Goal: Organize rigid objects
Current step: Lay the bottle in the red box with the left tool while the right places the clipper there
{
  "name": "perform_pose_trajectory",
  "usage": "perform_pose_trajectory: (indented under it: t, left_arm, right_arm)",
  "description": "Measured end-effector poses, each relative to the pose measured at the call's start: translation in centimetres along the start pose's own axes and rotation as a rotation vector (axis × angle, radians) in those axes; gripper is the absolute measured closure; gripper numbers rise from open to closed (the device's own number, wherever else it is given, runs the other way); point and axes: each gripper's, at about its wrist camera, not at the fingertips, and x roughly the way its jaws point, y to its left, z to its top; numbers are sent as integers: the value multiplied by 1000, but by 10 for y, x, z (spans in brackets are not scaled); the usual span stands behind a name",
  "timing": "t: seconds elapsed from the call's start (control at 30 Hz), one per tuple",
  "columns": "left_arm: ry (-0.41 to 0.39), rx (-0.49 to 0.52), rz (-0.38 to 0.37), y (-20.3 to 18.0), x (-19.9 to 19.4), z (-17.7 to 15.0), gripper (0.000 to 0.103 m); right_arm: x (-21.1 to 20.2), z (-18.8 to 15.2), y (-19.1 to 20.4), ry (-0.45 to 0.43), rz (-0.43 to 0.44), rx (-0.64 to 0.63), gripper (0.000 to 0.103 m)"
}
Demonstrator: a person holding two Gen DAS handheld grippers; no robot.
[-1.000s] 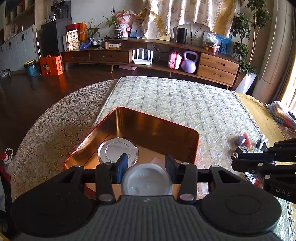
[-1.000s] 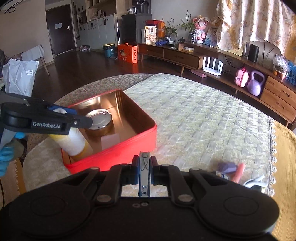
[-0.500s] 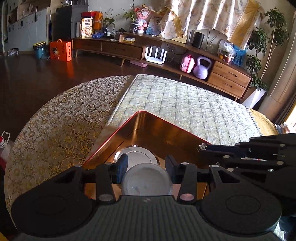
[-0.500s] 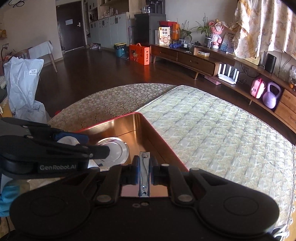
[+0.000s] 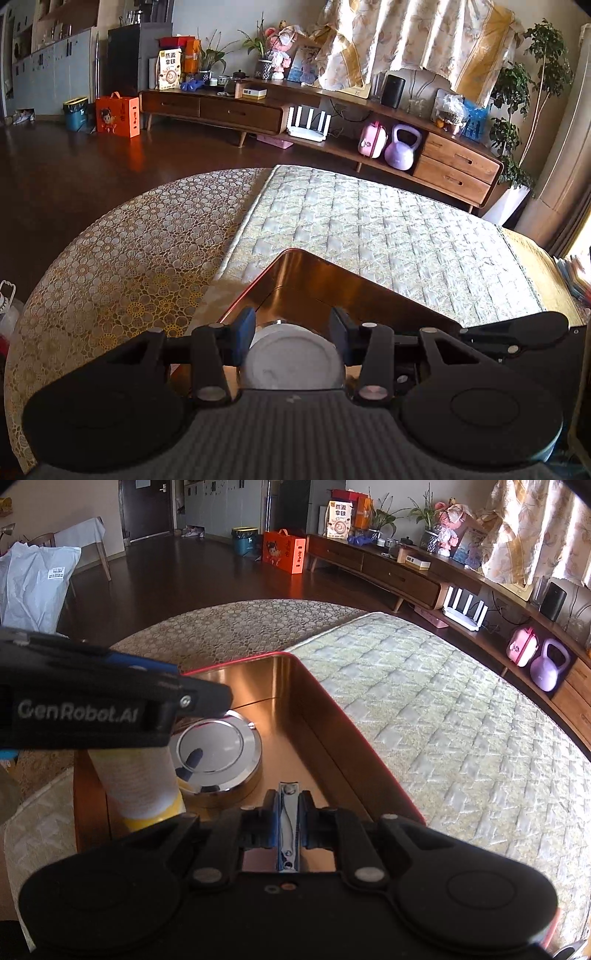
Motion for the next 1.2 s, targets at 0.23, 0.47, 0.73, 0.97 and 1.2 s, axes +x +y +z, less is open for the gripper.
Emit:
perform_pose_trajectory:
  t: [0.23, 0.47, 0.73, 0.97, 1.2]
  left_arm:
    - [20, 16, 16, -7, 23, 10, 60]
    - [62, 12, 37, -5, 37, 0, 60]
    - [62, 3, 44, -6, 23, -2, 58]
    - [40, -11, 58, -8, 1, -9, 35]
    - [19, 21, 64, -16, -27, -19, 35]
  right_arm:
    - [4, -5, 7, 14, 5, -13, 92]
    - [-7, -8, 6, -12, 15, -3, 87]
    - [-31, -13, 6, -48, 37, 42, 81]
    - [-54, -18, 9, -73, 54, 75, 72]
    - [-84, -31, 4, -114, 62, 110, 56]
